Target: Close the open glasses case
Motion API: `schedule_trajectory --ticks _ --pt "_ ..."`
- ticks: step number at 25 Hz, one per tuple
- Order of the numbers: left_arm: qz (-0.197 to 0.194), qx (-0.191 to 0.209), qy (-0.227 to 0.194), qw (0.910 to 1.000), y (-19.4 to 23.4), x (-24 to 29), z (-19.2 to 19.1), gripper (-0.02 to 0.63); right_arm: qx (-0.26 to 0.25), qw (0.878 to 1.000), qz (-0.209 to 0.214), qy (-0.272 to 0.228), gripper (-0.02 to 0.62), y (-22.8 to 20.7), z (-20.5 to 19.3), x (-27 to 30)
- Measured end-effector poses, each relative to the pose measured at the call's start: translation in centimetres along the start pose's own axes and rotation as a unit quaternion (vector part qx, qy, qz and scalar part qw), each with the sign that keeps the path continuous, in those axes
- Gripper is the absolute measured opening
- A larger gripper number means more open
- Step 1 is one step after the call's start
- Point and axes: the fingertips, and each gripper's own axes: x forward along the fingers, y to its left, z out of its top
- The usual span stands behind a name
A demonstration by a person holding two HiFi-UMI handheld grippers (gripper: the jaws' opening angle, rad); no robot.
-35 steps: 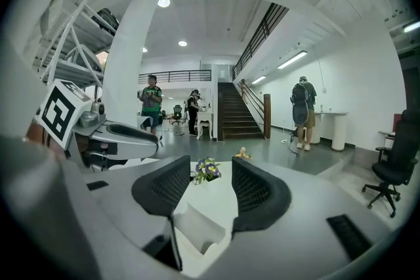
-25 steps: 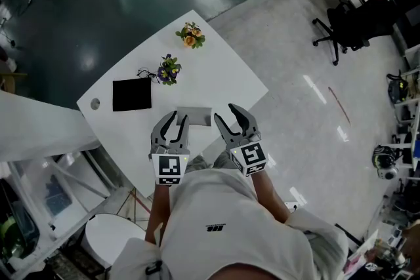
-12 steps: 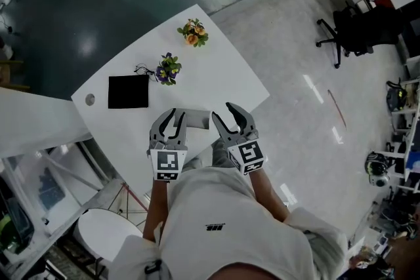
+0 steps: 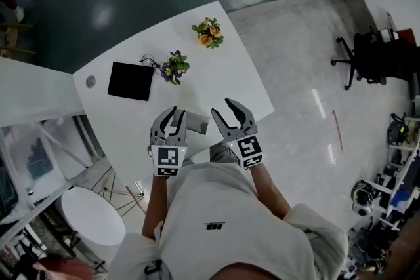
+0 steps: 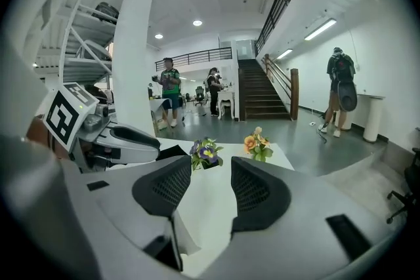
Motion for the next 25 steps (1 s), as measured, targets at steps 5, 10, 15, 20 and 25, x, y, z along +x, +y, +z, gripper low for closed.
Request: schedule_trajectory --ticks 5,10,15,20,25 --pt "0.035 -0.026 0.02 0.9989 0.5 1.2 -1.5 0.114 -0.016 0.999 0.045 0.019 0.193 -0.9 -0.9 2.5" --pt "0.065 -0.048 0.042 0.9958 0.8 1.8 -3.6 0.11 -0.03 0.995 0.086 0.039 0.193 -1.2 -2.1 4.6" --pt "0.094 -0.069 0.062 0.9912 1.1 2.2 -5.5 0.109 -0.043 0.989 0.125 0.061 0.193 -1.0 -3.7 6.3" --pt "0.116 -0.089 0.079 0.9862 1.3 2.4 -7.2 0.109 -0.053 0.983 0.157 0.079 0.19 -0.5 -5.2 8.1" --pt "0.129 -0.106 0.097 0.9811 0.5 2.9 -9.5 0.109 -0.067 0.975 0.188 0.1 0.19 0.3 -6.9 9.2"
